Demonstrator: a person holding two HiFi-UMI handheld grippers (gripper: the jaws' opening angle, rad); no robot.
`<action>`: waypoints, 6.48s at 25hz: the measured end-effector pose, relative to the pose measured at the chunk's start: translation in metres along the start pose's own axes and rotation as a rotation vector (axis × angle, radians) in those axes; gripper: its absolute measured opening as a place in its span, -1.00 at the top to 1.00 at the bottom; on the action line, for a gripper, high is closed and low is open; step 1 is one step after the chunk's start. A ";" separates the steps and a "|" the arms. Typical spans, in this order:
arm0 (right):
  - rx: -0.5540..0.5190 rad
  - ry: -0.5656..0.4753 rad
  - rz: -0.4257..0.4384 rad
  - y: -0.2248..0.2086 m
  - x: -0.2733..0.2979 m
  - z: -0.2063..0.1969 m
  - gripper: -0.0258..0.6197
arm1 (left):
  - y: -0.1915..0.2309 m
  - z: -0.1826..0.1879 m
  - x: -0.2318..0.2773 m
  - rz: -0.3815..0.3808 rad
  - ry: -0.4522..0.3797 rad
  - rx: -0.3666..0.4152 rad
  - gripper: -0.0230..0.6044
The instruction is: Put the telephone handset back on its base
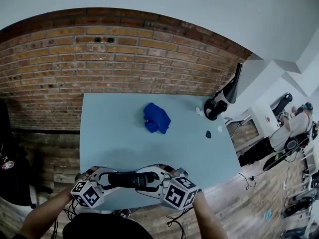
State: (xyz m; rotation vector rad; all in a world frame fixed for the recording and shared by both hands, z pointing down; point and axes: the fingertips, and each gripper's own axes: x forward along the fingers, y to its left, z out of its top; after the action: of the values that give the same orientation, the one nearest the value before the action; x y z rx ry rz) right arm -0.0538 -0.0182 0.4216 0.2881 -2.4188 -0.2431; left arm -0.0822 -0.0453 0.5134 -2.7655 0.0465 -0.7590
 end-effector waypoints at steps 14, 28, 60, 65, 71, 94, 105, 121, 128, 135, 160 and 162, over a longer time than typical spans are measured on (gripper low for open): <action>0.061 0.293 -0.014 -0.010 -0.011 -0.095 0.14 | 0.014 0.011 0.026 -0.142 0.287 0.092 0.09; 0.042 0.329 -0.073 0.012 0.000 -0.102 0.15 | -0.004 0.006 0.024 -0.105 0.348 0.165 0.09; 0.007 0.175 0.028 -0.008 -0.010 -0.147 0.15 | 0.003 0.003 0.066 -0.053 0.412 0.018 0.10; 0.060 0.162 0.050 -0.007 -0.010 -0.157 0.15 | 0.002 0.004 0.074 -0.104 0.389 -0.013 0.10; 0.222 0.104 0.083 0.013 -0.005 -0.161 0.14 | -0.012 0.011 0.072 -0.241 0.318 -0.060 0.09; 0.185 0.225 0.104 0.024 0.030 -0.198 0.15 | -0.022 -0.038 0.092 -0.244 0.422 0.021 0.09; 0.146 0.312 0.138 0.035 0.051 -0.233 0.15 | -0.037 -0.070 0.116 -0.236 0.449 0.009 0.09; 0.173 0.361 0.168 0.040 0.076 -0.259 0.15 | -0.040 -0.109 0.135 -0.219 0.556 0.069 0.09; 0.191 0.371 0.182 0.043 0.083 -0.265 0.15 | -0.043 -0.119 0.138 -0.231 0.580 0.058 0.09; 0.201 0.383 0.172 0.047 0.088 -0.271 0.15 | -0.045 -0.125 0.141 -0.241 0.584 0.071 0.09; 0.222 0.383 0.178 0.047 0.092 -0.281 0.15 | -0.044 -0.127 0.144 -0.309 0.586 0.043 -0.03; 0.220 0.383 0.177 0.047 0.092 -0.281 0.15 | -0.044 -0.130 0.143 -0.308 0.594 0.053 -0.03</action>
State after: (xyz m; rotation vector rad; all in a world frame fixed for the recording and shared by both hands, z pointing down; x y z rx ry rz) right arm 0.0545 -0.0251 0.7006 0.1949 -2.0737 0.1475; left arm -0.0263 -0.0499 0.7031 -2.4236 -0.2832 -1.6082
